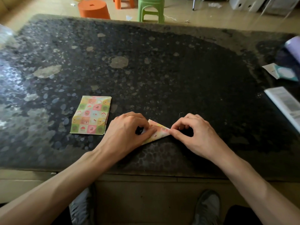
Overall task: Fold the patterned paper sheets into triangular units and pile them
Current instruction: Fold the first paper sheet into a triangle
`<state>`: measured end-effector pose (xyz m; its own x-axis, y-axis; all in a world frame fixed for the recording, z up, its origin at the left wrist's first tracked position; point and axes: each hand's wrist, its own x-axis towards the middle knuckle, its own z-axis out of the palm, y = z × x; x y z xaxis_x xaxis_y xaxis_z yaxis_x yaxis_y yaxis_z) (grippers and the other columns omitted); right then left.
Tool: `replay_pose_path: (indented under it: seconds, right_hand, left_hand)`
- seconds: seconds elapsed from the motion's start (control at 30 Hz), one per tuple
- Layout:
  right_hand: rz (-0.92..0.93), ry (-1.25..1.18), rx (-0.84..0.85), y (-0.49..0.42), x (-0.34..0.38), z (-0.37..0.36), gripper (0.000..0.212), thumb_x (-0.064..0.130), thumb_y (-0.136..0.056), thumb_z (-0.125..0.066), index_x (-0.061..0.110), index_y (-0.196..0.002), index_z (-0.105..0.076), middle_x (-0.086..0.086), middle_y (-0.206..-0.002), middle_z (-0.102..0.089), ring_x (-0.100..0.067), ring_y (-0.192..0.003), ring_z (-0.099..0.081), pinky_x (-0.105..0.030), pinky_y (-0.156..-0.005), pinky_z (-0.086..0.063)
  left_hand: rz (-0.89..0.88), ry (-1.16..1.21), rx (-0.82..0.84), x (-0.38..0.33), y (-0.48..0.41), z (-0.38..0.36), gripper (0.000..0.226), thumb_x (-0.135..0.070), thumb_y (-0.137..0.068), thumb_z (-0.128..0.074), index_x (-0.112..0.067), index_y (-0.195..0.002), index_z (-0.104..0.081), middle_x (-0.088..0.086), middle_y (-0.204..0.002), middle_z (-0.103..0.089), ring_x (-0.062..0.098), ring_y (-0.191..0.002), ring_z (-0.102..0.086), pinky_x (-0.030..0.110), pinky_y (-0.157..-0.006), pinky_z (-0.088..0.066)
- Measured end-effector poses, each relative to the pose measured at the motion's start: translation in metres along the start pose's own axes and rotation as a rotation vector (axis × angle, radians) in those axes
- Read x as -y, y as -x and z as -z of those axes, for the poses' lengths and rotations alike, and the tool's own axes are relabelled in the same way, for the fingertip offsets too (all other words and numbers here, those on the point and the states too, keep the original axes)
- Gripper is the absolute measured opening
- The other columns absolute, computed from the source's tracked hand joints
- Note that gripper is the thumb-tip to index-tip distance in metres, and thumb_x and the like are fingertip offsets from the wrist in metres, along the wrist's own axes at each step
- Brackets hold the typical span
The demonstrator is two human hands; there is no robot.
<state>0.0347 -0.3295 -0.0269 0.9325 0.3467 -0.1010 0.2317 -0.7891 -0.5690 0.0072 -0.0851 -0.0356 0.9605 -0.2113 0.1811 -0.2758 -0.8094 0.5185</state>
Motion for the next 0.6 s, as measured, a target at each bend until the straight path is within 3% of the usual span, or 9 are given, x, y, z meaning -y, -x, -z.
replay_pose_path:
  seconds: [0.2,0.33,0.6]
  right_hand:
    - [-0.014,0.007,-0.055,-0.001,0.003,-0.006,0.013,0.048,-0.090,-0.069,0.036,-0.089,-0.067,0.016,-0.091,-0.056,-0.001,-0.096,-0.048,-0.018,-0.074,-0.038]
    - [-0.047,0.012,-0.051,-0.004,0.006,-0.007,0.013,0.048,-0.089,-0.071,0.036,-0.087,-0.066,0.015,-0.089,-0.055,-0.003,-0.095,-0.048,-0.024,-0.076,-0.041]
    - [-0.063,-0.003,-0.057,-0.003,0.009,-0.007,0.011,0.044,-0.089,-0.073,0.035,-0.087,-0.066,0.014,-0.089,-0.054,-0.004,-0.094,-0.047,-0.025,-0.075,-0.040]
  left_hand:
    - [0.038,-0.030,-0.038,-0.001,-0.002,-0.006,0.026,-0.046,-0.093,-0.066,-0.027,-0.076,-0.066,-0.013,-0.083,-0.059,0.007,-0.079,-0.055,0.031,-0.071,-0.046]
    - [0.089,0.008,-0.035,0.001,-0.006,-0.009,0.025,-0.049,-0.092,-0.066,-0.027,-0.081,-0.071,-0.013,-0.095,-0.056,0.006,-0.079,-0.054,0.028,-0.071,-0.043]
    - [0.108,-0.018,-0.046,0.005,-0.007,-0.012,0.026,-0.052,-0.091,-0.068,-0.029,-0.078,-0.068,-0.013,-0.091,-0.056,0.007,-0.088,-0.055,0.024,-0.080,-0.043]
